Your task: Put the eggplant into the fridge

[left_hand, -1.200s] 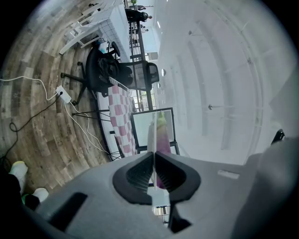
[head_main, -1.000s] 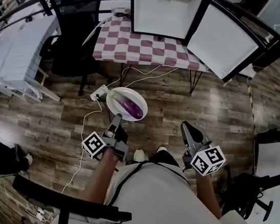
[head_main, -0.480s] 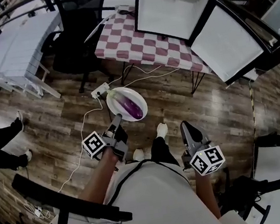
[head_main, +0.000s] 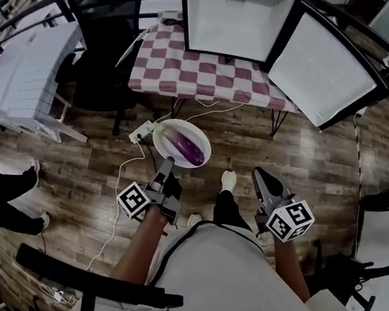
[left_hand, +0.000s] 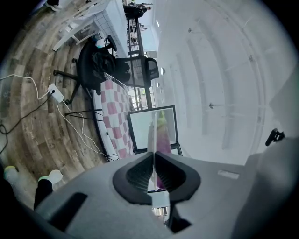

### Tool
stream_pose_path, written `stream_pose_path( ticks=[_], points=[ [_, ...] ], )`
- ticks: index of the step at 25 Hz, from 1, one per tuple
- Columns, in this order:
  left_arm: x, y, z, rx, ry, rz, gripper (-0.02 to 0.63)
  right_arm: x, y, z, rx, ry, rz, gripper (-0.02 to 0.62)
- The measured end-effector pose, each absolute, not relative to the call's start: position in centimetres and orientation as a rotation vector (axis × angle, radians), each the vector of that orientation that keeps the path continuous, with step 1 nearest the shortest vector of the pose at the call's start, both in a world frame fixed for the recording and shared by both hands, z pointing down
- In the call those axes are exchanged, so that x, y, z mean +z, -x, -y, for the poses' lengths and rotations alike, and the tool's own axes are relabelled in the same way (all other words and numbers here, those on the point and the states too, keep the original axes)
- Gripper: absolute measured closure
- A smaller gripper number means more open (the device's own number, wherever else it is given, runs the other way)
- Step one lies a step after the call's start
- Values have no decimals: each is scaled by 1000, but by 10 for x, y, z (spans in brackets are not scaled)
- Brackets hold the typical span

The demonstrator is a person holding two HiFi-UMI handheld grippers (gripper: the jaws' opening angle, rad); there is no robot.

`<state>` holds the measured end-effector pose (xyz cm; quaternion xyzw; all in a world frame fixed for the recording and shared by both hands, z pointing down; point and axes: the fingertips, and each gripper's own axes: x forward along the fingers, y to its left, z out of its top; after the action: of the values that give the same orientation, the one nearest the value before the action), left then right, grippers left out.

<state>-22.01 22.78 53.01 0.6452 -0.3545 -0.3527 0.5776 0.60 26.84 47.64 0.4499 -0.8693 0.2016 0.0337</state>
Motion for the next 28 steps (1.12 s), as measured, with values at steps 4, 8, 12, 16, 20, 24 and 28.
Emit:
stream_pose_path(
  ticks=[4, 8, 12, 16, 20, 24, 28],
  points=[
    [527, 204, -187, -822, -1508, 839, 583, 474, -20, -221, 618, -1367, 2683, 589],
    [521, 184, -147, -823, -1507, 835, 584, 472, -33, -180, 620, -1343, 2687, 589],
    [518, 161, -111, -821, -1500, 834, 584, 477, -51, -145, 649, -1316, 2668, 589],
    [519, 140, -76, -824, -1482, 842, 583, 483, -66, -107, 649, -1253, 2654, 589],
    [516, 122, -39, -828, -1483, 859, 583, 481, -82, -67, 623, -1211, 2666, 589],
    [512, 104, -2, -839, -1494, 872, 584, 479, -95, -30, 608, -1173, 2688, 589],
    [507, 87, 29, -856, -1494, 882, 583, 479, -107, 1, 610, -1143, 2707, 589]
  ],
)
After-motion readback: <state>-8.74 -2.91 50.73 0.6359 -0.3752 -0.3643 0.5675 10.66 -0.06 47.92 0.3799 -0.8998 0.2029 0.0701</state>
